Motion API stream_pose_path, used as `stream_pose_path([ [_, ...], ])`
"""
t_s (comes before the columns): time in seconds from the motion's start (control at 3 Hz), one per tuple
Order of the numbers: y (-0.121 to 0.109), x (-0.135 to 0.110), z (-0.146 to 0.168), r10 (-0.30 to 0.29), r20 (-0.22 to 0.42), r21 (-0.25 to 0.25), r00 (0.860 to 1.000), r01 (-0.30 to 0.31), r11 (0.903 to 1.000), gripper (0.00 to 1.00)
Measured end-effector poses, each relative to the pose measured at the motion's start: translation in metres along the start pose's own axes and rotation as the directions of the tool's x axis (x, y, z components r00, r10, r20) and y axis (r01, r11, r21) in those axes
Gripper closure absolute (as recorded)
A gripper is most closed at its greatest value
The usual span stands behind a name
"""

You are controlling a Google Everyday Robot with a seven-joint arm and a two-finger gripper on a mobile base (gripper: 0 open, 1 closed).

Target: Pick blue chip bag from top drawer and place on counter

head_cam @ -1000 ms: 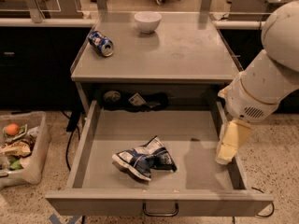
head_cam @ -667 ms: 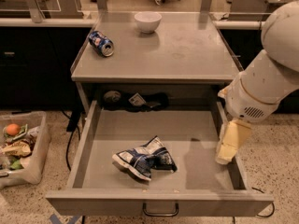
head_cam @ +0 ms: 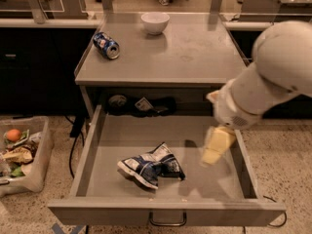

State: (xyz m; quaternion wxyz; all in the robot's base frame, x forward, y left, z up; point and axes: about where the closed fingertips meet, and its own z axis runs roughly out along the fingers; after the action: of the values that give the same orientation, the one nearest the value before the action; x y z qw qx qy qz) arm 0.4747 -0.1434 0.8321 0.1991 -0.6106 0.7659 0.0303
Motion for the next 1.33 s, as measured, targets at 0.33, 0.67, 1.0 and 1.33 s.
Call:
stream_pose_path([
  [0.33, 0.009, -0.057, 0.060, -0.107, 0.115, -0.091, 0.988, 0.118, 0.9888, 0.00],
  [0.67, 0.033, -0.078, 0.090, -0.175, 0.184, -0.174, 0.967, 0.207, 0.9627, 0.00],
  [1.0, 0.034, -0.078, 0.091, -0.181, 0.187, -0.175, 0.966, 0.214, 0.9611, 0.00],
  [1.33, 0.035, -0.074, 0.099, -0.171, 0.172, -0.154, 0.970, 0.198, 0.9680, 0.00],
])
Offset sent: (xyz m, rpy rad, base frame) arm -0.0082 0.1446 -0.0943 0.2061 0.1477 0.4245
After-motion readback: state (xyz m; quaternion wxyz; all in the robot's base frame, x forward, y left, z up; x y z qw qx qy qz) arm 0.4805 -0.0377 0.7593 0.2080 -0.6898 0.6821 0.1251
